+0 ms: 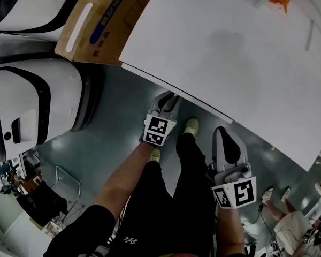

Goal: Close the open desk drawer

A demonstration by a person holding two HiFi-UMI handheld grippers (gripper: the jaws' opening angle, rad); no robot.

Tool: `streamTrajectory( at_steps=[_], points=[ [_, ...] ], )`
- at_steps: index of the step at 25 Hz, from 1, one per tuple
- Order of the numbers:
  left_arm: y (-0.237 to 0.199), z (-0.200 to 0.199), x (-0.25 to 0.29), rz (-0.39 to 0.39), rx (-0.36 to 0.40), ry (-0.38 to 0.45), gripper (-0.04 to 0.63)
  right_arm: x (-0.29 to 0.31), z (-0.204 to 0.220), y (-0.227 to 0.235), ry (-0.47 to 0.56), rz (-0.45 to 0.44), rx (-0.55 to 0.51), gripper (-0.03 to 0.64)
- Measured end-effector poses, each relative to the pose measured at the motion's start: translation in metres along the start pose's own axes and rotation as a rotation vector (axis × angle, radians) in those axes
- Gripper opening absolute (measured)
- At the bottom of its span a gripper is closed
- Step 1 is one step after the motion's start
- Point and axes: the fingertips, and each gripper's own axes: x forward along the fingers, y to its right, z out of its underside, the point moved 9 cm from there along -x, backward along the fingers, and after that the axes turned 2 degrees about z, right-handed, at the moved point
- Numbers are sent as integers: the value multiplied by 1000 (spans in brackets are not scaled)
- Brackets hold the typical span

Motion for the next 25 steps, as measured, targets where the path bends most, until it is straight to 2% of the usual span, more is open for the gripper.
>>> streamTrajectory(
  at_steps=[21, 25],
  points=[
    [-5, -16, 22, -19, -29, -12, 83, -3, -8, 8, -1, 4, 24, 21],
    [-6, -18, 22, -16, -16, -8, 84, -6, -9, 7, -1, 6, 20, 21]
  ],
)
